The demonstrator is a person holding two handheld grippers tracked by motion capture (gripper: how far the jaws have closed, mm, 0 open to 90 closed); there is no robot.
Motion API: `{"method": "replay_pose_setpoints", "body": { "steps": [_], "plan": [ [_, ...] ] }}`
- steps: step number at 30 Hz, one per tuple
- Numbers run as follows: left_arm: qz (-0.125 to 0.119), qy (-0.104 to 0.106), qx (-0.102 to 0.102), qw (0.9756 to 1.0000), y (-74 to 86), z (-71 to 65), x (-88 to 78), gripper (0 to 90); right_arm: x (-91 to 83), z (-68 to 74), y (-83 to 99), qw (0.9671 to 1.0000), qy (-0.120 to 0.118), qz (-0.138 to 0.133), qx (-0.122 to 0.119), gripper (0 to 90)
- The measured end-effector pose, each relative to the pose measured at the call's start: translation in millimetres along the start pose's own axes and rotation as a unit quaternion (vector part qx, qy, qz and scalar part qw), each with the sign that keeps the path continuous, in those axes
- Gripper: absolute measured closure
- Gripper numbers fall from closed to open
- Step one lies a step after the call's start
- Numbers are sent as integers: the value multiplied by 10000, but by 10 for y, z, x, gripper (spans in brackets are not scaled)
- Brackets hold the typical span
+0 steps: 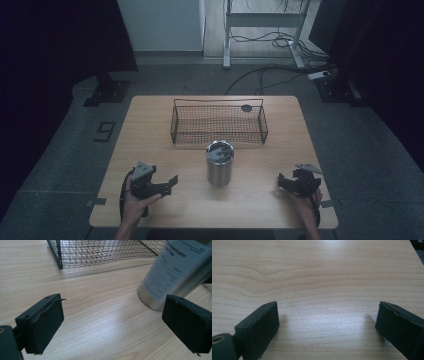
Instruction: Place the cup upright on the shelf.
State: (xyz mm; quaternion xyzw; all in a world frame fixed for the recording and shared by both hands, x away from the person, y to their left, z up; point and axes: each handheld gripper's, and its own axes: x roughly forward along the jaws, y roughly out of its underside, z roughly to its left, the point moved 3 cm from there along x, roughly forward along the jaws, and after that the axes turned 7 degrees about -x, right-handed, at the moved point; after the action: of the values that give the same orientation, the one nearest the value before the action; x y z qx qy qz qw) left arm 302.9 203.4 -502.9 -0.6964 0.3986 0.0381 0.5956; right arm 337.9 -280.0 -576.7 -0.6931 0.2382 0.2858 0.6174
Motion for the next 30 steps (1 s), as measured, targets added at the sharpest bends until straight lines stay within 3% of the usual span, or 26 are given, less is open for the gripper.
{"method": "replay_pose_setpoints", "body": {
  "steps": [18, 30],
  "plan": [
    [24, 347, 284, 9990, -31, -304, 62, 34, 0, 0, 0, 10000, 6, -1, 1, 48],
    [216, 597, 499, 9967, -14, -521, 193, 30, -4, -3, 3, 10000, 31, -6, 20, 56]
  ]
}}
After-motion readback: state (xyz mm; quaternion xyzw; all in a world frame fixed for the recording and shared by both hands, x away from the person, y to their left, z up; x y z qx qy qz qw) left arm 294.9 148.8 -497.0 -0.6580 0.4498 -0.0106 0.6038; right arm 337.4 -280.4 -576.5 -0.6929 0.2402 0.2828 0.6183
